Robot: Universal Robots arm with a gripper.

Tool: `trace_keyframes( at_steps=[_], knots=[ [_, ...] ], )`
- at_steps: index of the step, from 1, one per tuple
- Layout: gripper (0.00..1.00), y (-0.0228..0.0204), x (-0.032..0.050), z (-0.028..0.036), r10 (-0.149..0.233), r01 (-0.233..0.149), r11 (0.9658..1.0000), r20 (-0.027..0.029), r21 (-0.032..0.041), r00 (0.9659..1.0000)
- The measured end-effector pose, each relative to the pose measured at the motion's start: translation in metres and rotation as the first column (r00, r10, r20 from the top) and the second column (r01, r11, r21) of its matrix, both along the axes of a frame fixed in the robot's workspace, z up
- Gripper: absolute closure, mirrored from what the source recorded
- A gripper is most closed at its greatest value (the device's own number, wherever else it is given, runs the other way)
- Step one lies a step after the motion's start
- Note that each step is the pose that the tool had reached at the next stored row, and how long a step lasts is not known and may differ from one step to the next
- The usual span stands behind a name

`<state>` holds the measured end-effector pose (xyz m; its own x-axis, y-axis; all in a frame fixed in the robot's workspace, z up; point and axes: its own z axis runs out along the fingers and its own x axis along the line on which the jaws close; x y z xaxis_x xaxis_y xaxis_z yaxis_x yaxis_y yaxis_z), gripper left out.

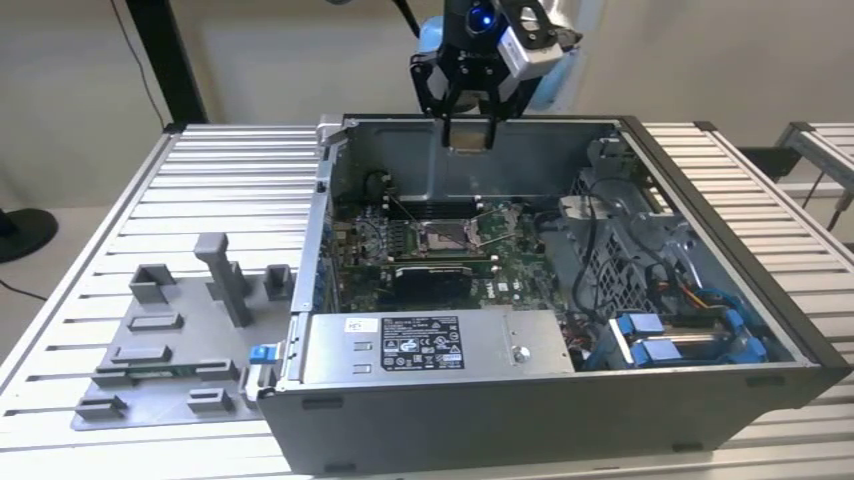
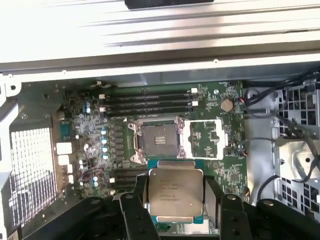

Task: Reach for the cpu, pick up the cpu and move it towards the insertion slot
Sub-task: 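Pick up the cpu and move it towards the insertion slot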

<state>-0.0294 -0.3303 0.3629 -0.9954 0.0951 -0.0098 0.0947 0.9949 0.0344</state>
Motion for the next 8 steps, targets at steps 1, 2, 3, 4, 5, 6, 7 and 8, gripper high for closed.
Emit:
trace_keyframes(
  at_steps=[1,2,3,4,5,6,7,8],
  knots=[
    [1.00,0.0021,-0.0004,-0.0008,0.001,-0.001,1.0000,0.0009,-0.0002,1.0000],
    [1.00,0.0042,-0.0006,-0.0014,0.002,-0.002,1.0000,0.0013,-0.0003,1.0000],
    [1.00,0.0068,-0.0007,-0.0020,0.003,-0.003,1.0000,0.0014,-0.0005,1.0000],
    [1.00,0.0094,-0.0007,-0.0025,0.006,-0.006,1.0000,0.0015,-0.0008,1.0000],
    [1.00,0.0122,-0.0008,-0.0029,0.008,-0.008,1.0000,0.0015,-0.0009,1.0000],
    [1.00,0.0148,-0.0009,-0.0032,0.011,-0.011,0.9999,0.0015,-0.0010,0.9999],
    [1.00,0.0172,-0.0010,-0.0035,0.014,-0.014,0.9999,0.0015,-0.0011,0.9999],
    [1.00,0.0190,-0.0009,-0.0036,0.017,-0.017,0.9998,0.0015,-0.0012,0.9998]
  ],
)
